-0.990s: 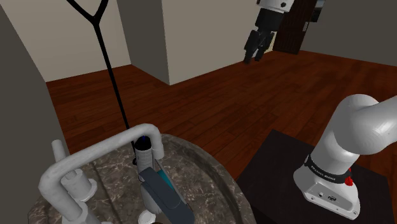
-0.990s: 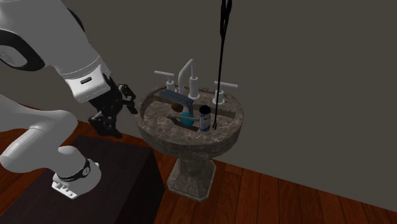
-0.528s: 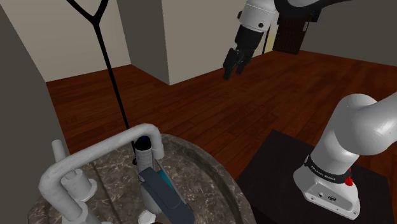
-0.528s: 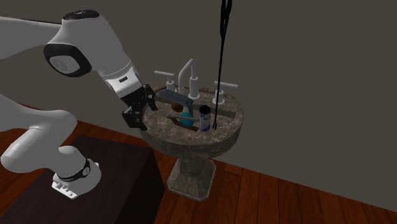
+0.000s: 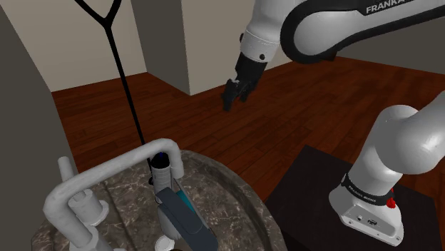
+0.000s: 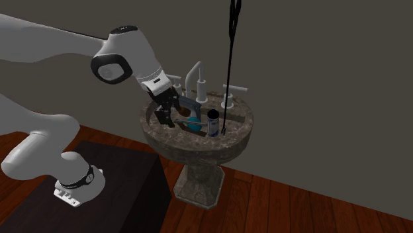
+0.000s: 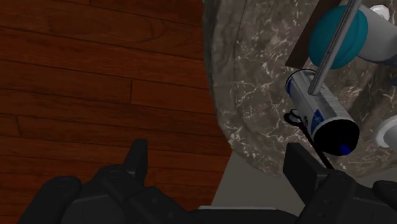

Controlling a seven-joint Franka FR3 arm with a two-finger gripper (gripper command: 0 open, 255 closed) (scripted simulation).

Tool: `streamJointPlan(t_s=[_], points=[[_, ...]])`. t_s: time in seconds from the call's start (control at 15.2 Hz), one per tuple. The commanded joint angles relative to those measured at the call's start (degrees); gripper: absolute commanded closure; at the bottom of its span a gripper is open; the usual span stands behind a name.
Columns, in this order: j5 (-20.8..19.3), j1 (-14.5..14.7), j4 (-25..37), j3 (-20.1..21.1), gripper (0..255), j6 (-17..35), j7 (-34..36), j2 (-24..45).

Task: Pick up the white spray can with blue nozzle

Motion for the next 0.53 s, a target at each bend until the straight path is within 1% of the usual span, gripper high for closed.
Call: streamJointPlan(t_s=[0.0, 0.26, 0.46], points=[[-0.9, -0.4, 0.5, 2.7, 0, 3.7, 2.3, 3.1], [-4.9, -2.2, 2.9, 9.1, 0, 10.0, 8.5, 10.1], [-10.4, -4.6, 5.5, 14.3, 0, 14.0, 14.7, 16.0]])
